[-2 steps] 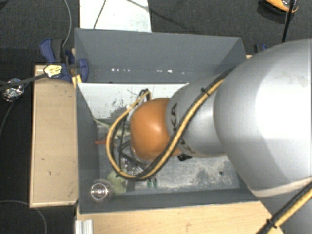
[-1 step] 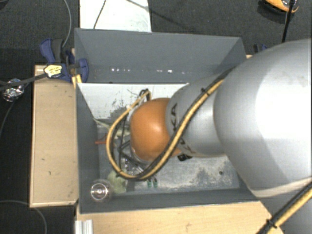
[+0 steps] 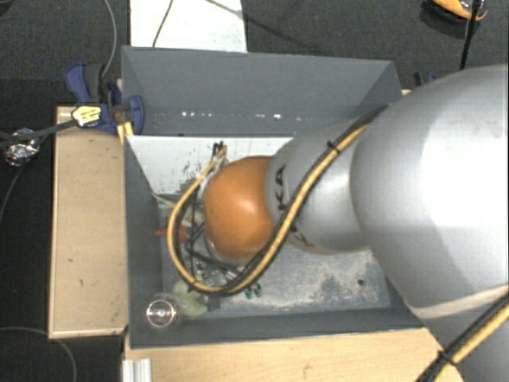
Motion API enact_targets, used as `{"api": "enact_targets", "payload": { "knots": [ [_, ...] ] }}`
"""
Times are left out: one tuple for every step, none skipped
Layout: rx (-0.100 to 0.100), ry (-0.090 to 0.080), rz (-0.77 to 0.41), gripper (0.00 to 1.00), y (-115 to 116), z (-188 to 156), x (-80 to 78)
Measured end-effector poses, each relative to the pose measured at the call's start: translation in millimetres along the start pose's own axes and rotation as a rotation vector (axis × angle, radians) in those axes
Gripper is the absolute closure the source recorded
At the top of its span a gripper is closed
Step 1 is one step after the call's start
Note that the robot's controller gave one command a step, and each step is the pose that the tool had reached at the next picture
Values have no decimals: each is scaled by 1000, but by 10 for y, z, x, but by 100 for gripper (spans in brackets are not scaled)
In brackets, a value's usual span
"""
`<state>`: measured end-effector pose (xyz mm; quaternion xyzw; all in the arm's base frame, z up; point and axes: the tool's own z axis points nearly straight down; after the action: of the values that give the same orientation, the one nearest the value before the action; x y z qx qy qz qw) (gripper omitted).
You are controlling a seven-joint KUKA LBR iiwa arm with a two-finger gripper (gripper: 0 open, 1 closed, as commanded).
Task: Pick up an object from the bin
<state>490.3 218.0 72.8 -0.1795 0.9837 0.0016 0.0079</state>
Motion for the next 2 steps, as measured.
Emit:
{"api": "enact_targets", "payload": {
  "knots": [
    [0, 0, 2, 100, 0, 0, 0],
    [-1, 9, 3, 100, 16, -423, 14]
  ]
}}
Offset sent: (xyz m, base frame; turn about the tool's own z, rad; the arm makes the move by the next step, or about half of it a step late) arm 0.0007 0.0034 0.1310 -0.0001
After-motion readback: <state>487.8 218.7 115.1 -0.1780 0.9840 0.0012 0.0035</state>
